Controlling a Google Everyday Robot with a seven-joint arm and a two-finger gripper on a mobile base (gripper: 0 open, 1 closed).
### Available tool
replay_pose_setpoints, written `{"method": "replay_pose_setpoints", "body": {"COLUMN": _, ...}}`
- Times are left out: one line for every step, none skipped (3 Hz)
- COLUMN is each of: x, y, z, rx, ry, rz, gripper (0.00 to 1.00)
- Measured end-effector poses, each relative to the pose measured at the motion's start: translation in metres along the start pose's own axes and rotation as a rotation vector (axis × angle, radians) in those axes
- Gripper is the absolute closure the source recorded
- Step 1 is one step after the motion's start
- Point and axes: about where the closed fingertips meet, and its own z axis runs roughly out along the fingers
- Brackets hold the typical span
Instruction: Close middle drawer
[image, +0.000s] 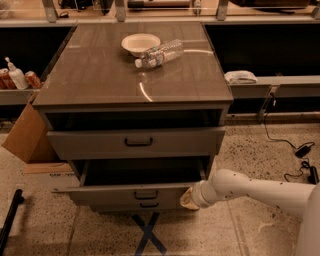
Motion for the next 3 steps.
{"method": "replay_pose_setpoints", "body": {"x": -0.006, "y": -0.018, "z": 0.001, "rx": 0.027, "ry": -0.007, "rz": -0.016, "gripper": 1.00}}
{"method": "replay_pose_setpoints", "body": {"x": -0.010, "y": -0.032, "z": 0.003, "rx": 0.047, "ry": -0.008, "rz": -0.026, "gripper": 1.00}}
{"method": "replay_pose_setpoints", "body": {"x": -0.009, "y": -0.085, "z": 0.010, "rx": 0.099, "ry": -0.019, "rz": -0.024, "gripper": 1.00}}
